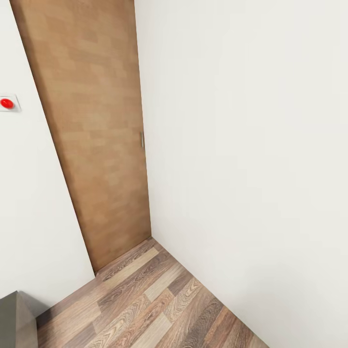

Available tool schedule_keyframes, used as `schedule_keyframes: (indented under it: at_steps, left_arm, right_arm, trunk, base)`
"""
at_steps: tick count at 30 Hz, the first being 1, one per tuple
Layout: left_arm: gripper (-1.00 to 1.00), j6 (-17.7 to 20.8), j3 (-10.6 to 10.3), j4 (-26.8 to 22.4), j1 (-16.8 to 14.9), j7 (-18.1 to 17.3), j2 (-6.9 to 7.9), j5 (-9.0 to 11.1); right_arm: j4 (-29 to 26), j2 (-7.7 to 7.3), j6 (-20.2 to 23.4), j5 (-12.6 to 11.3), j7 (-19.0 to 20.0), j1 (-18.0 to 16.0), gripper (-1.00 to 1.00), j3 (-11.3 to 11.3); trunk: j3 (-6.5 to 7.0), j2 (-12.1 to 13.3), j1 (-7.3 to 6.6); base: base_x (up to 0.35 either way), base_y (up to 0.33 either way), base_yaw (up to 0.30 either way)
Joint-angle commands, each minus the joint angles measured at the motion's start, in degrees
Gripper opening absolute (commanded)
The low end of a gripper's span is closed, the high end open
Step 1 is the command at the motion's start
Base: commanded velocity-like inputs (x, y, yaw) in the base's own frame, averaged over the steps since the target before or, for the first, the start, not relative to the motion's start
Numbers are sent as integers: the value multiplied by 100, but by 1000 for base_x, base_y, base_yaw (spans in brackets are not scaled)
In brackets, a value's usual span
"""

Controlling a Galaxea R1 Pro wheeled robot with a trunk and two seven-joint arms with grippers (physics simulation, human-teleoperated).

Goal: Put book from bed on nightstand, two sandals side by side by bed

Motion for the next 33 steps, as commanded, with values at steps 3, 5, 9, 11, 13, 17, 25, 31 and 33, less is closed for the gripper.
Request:
schedule_keyframes:
  at_steps: [3, 5, 9, 11, 13, 17, 25, 31, 33]
  left_arm:
    - [100, -73, 4, 0, 1, -7, 1, 5]
    - [100, -115, 4, 2, 1, -7, 1, 7]
    - [100, -153, 5, 4, 1, -7, 1, 9]
    - [100, -169, 5, 5, 4, -7, 1, 10]
    - [100, -181, 5, 6, 6, -7, 1, 10]
    - [100, -191, 6, 6, 8, -7, 1, 9]
    - [100, -200, 6, 13, 9, -4, 1, 6]
    - [100, -201, 6, 13, 10, -6, 1, 4]
    - [100, -201, 6, 14, 10, -6, 1, 3]
  right_arm:
    - [-1, 1, 1, 2, -2, -1, 100, 2]
    - [0, 1, 1, 3, -3, -1, 100, 2]
    - [3, 2, 1, 4, -5, -1, 100, 4]
    - [4, 2, 1, 4, -8, -1, 100, 4]
    - [5, 3, 1, 5, -10, -1, 100, 3]
    - [10, 7, 1, 5, -11, -1, 100, 7]
    - [14, 10, 1, 5, -13, -1, 100, 9]
    - [15, 10, 1, 5, -19, -1, 100, 10]
    - [15, 10, 1, 3, -19, -1, 100, 9]
  trunk:
    - [-3, -2, 0]
    - [-3, -2, 0]
    - [-3, -2, 0]
    - [-3, -2, 0]
    - [-3, -2, 0]
    - [-3, -2, 0]
    - [-3, -2, 0]
    - [-3, -2, 0]
    - [-3, -2, 0]
  base:
    - [0, 0, 0]
    - [0, 0, 0]
    - [0, 0, 0]
    - [0, 0, 0]
    - [0, 0, 0]
    - [0, 0, 0]
    - [0, 0, 0]
    - [0, 0, 0]
    - [0, 0, 0]
